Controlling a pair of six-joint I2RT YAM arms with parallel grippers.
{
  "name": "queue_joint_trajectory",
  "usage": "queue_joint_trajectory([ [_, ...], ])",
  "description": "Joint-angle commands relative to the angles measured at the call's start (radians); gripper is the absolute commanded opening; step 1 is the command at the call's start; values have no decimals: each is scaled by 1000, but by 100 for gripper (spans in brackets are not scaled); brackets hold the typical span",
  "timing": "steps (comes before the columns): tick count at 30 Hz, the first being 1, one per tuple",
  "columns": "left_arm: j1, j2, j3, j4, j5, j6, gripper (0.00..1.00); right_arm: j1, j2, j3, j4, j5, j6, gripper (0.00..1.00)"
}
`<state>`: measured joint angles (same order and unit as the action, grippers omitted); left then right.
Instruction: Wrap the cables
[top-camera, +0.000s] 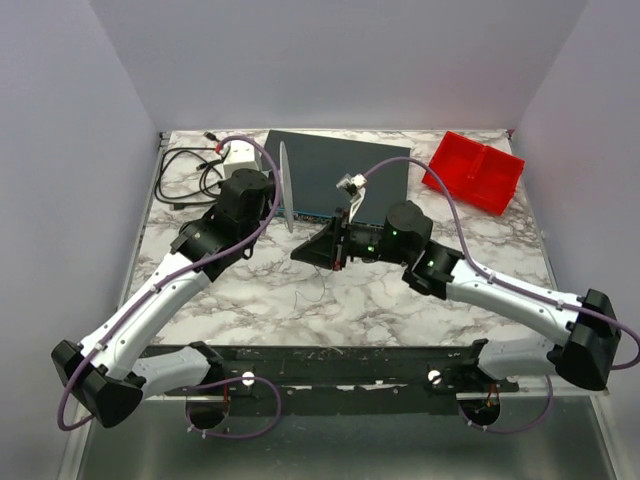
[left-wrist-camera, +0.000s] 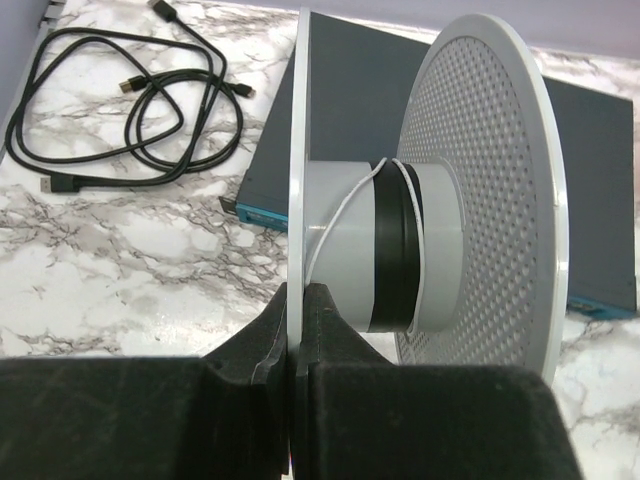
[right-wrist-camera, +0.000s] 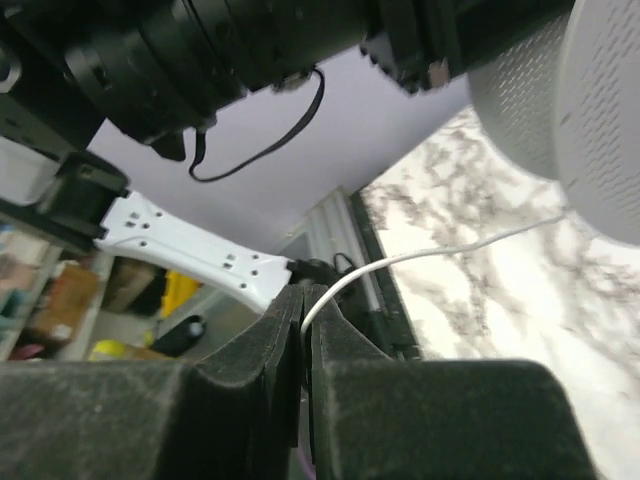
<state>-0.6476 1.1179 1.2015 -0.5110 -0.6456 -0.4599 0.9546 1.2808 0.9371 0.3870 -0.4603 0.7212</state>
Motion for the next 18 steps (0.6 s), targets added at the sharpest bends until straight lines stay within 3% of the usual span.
queue_joint_trajectory([
  [1, 0, -59, -26, 81, 116, 87, 0, 7, -37, 131, -368, 155, -220, 9],
  [6, -4, -89, -55, 75, 237, 156, 0, 6, -14, 266, -583, 313, -349, 4],
  [11, -8, -102, -86, 88, 415, 239, 0, -14, 37, 385, -643, 369, -424, 3],
  [18, -27, -117, -110, 70, 517, 314, 0, -66, 142, 532, -691, 392, -484, 3],
])
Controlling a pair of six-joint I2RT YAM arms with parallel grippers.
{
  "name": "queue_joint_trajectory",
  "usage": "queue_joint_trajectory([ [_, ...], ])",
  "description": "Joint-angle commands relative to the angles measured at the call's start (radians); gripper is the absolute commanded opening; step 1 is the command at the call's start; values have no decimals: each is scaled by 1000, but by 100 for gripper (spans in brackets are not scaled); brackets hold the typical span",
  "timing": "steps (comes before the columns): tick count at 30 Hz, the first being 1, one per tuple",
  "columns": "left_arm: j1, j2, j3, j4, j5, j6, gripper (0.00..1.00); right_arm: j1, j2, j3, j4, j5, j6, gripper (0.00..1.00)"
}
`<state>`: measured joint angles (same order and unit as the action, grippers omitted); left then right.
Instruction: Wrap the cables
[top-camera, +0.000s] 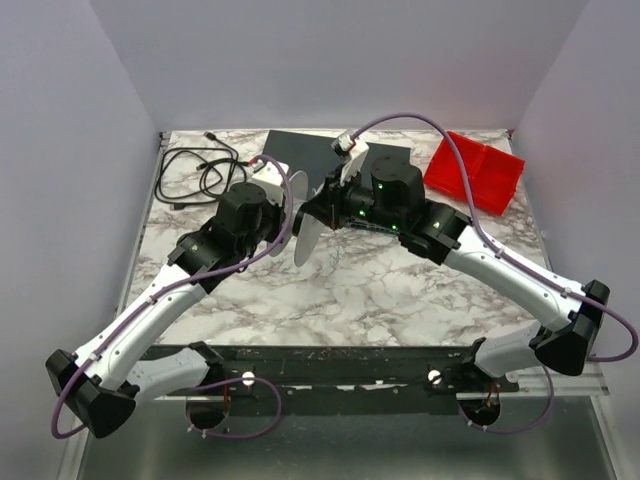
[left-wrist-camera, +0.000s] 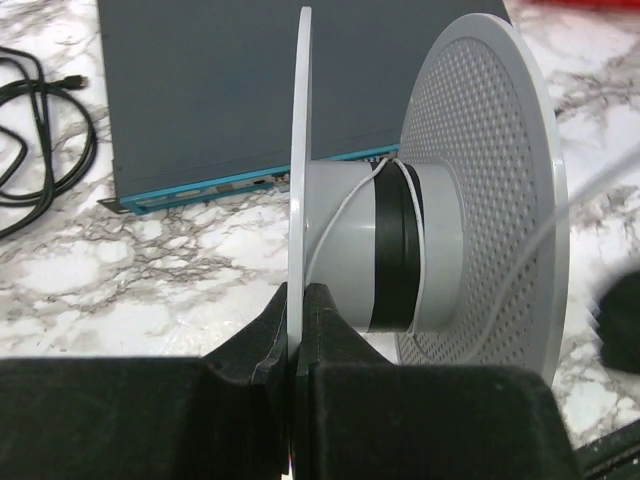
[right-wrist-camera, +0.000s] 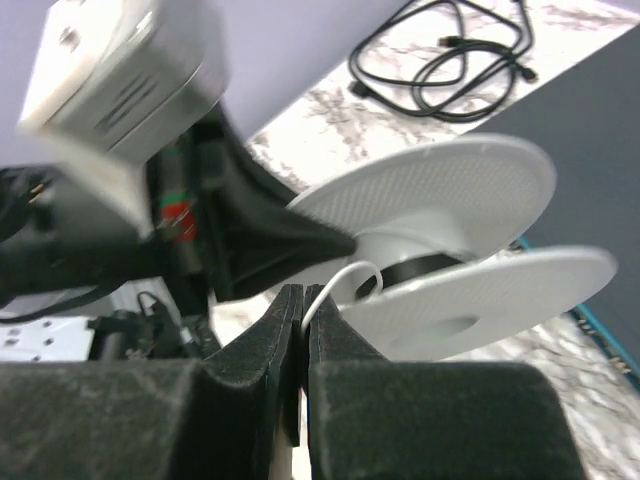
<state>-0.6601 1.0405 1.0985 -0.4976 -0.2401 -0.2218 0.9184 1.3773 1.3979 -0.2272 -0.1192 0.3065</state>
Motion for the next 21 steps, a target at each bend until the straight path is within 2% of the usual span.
queue_joint_trajectory([
  [1, -18, -45, -12, 58, 124, 84, 0, -41, 53, 86, -81, 52, -74, 3],
  [7, -24, -81, -41, 55, 206, 126, 0, -118, 91, 112, -93, 21, -86, 2],
  [14, -24, -148, -64, 58, 300, 152, 0, -226, 93, 50, -68, -84, -71, 4],
  [21, -19, -160, -38, 39, 341, 128, 0, -324, 95, -49, 28, -228, -18, 16],
])
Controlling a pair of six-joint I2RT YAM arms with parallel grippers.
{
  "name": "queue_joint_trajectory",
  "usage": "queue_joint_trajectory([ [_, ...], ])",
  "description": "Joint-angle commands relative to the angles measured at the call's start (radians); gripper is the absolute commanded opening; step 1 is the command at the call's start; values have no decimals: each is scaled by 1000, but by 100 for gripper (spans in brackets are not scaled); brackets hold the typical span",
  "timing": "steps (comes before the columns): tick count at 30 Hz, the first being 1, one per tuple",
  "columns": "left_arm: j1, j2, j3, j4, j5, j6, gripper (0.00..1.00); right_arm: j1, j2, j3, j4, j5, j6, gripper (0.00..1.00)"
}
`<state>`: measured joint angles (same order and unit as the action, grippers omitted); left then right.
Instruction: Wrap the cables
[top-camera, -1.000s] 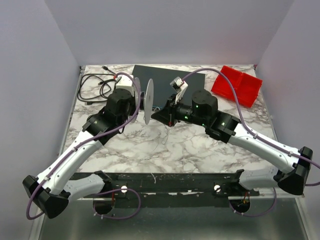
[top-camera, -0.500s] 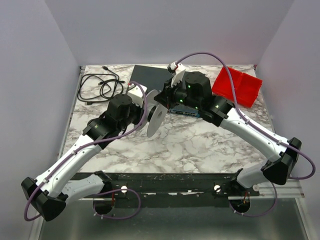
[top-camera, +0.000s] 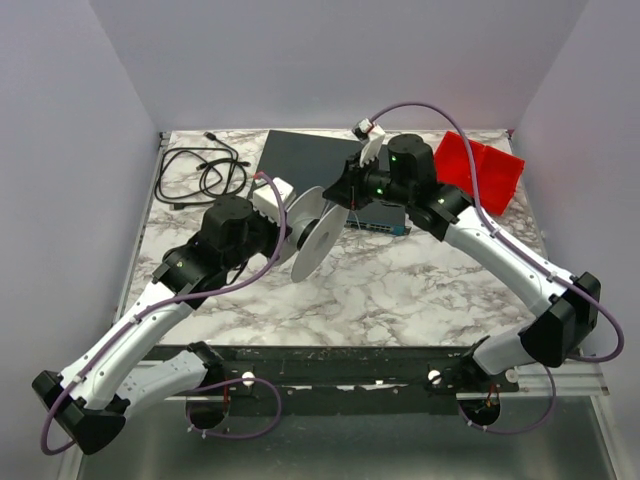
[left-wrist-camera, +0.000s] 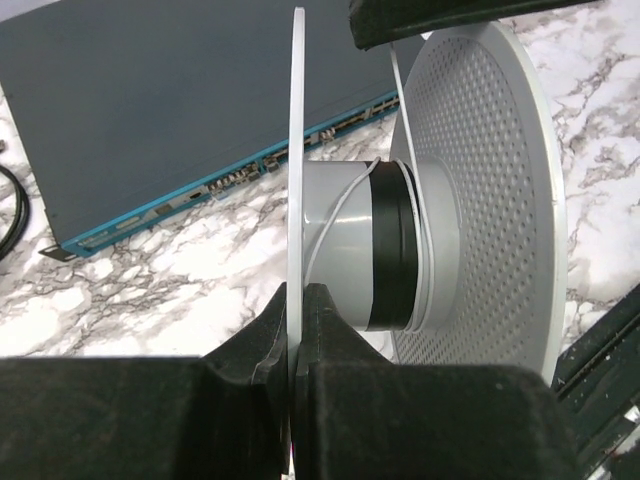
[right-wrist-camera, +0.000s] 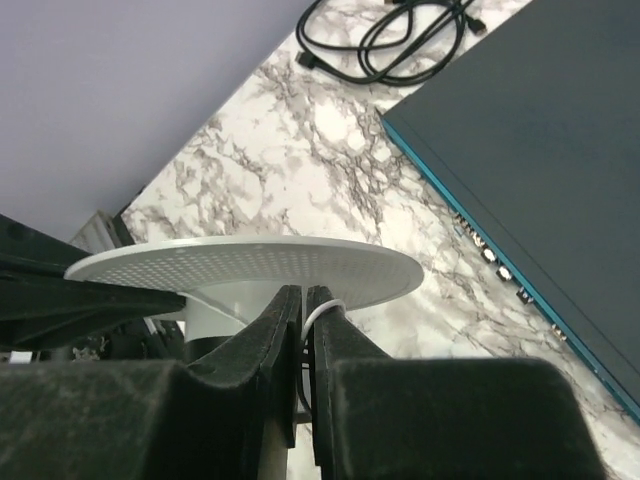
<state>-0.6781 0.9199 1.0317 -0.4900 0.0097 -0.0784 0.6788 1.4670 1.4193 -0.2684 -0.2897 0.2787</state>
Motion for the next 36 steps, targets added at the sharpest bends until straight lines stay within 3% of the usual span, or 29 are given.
queue_joint_trajectory([
  [1, 2, -36, 38, 27, 96, -18, 0, -101, 4, -84, 85, -75, 22, 17],
  [17, 13, 51, 206, -71, 28, -79, 0, -275, -6, -307, 308, -161, 180, 60],
  [28, 15, 110, 341, -132, -56, -147, 0, -279, -49, -507, 509, -201, 304, 61],
  [36, 15, 135, 421, -162, -106, -181, 0, -205, -141, -744, 720, -98, 386, 68],
])
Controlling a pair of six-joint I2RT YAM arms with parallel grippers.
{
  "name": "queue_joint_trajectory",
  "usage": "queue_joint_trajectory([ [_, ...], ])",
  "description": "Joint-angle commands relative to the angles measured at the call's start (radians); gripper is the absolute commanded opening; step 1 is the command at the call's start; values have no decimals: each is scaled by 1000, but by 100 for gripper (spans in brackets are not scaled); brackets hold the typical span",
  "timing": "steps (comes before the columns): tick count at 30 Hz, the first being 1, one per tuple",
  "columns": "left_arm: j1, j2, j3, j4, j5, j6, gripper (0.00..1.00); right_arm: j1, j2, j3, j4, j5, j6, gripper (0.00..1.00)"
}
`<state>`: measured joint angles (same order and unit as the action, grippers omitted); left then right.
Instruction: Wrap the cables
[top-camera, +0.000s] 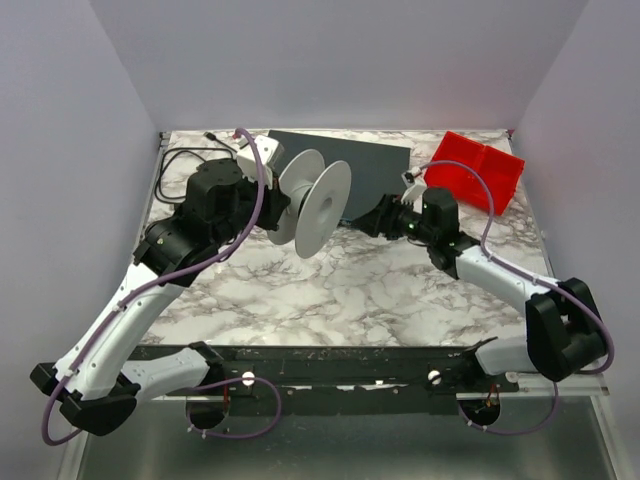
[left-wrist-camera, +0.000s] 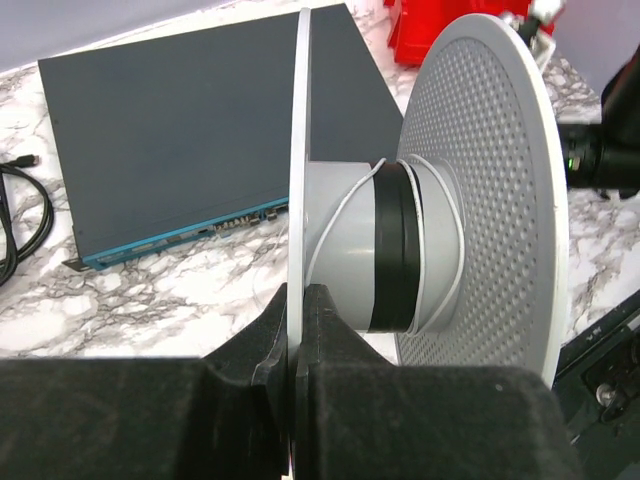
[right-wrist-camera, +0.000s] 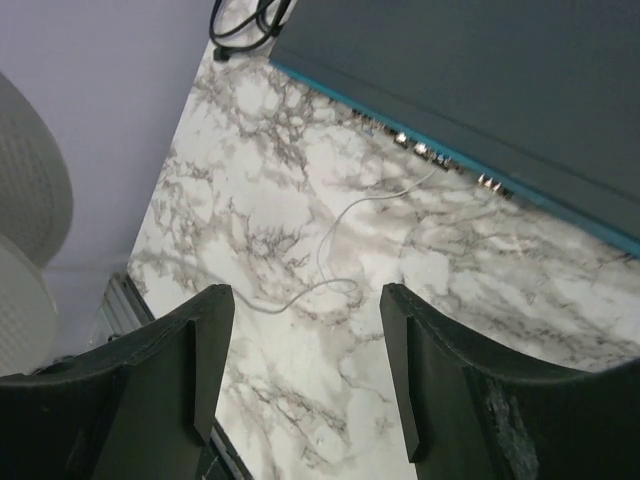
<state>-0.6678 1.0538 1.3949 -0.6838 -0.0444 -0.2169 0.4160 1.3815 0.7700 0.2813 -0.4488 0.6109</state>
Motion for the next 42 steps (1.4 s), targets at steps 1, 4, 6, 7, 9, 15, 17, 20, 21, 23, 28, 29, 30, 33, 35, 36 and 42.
queue_joint_trajectory([
  [1, 4, 4, 65, 28, -56, -48, 0, 84, -73, -122, 189, 101, 53, 69],
  [4, 5, 14, 93, 20, -75, -64, 0, 151, -98, -164, 217, 211, 30, 70],
  [6, 5, 16, 113, 16, -84, -75, 0, 184, -104, -183, 237, 256, 23, 70],
  [7, 5, 18, 124, 10, -90, -81, 0, 207, -108, -183, 235, 296, 17, 70],
  [9, 5, 23, 151, -4, -94, -88, 0, 258, -107, -172, 218, 375, -6, 70],
  [15, 4, 29, 195, -22, -93, -105, 0, 410, -17, -71, 191, 656, -49, 72],
  [17, 5, 29, 200, -25, -93, -110, 0, 427, 35, -37, 207, 701, -50, 72],
  [20, 5, 26, 205, -29, -99, -124, 0, 457, 101, 14, 215, 801, -61, 71],
  [21, 5, 26, 206, -32, -108, -131, 0, 465, 118, 25, 217, 828, -62, 70],
  [23, 5, 28, 213, -39, -130, -139, 0, 476, 136, 38, 216, 887, -62, 69],
  [28, 5, 29, 232, -44, -152, -156, 0, 482, 172, 41, 228, 904, -42, 66],
  [29, 4, 32, 236, -47, -156, -157, 0, 487, 177, 38, 231, 905, -36, 66],
  [30, 5, 34, 242, -50, -160, -160, 0, 491, 182, 33, 232, 909, -25, 66],
  [33, 5, 35, 252, -49, -170, -167, 0, 503, 191, 11, 239, 905, -1, 66],
  [35, 5, 37, 260, -49, -177, -171, 0, 515, 196, -6, 241, 909, 9, 66],
  [36, 5, 38, 263, -48, -179, -173, 0, 520, 195, -15, 242, 910, 14, 65],
  [42, 5, 46, 278, -48, -184, -173, 0, 542, 198, -62, 236, 890, 66, 66],
])
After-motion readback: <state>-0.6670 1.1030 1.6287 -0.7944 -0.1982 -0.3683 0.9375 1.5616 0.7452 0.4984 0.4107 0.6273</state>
